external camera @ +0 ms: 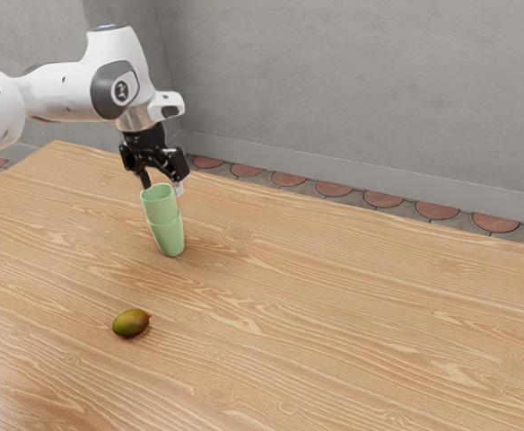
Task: Place the right cup onto the left cup
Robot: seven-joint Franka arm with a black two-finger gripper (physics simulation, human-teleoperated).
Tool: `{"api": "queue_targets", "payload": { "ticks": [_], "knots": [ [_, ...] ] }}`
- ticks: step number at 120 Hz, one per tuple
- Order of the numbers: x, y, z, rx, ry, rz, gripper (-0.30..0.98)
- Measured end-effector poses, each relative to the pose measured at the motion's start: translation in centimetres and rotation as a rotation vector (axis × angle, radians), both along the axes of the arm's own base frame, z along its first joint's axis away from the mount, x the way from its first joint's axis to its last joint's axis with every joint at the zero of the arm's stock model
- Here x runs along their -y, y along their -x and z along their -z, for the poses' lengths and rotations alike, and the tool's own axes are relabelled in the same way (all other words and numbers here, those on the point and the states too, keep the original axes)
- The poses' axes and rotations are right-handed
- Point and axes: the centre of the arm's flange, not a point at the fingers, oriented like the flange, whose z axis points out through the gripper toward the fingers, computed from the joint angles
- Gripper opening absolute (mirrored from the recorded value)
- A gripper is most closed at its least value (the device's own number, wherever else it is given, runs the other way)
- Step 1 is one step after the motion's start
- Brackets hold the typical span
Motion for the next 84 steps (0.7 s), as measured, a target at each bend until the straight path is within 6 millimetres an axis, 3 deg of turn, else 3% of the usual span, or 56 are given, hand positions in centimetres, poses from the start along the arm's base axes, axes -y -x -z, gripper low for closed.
{"api": "queue_targets", "payload": {
  "ticks": [16,33,53,84],
  "knots": [
    [1.7,2.9,-2.1,-0.003,0.007,0.027,0.67],
    [3.3,5.2,-6.9,0.029,-0.005,0.059,0.68],
    [4.6,6.5,-10.5,0.051,-0.011,0.084,0.68],
    [4.7,6.8,-11.2,0.041,-0.01,0.089,0.68]
  ]
}}
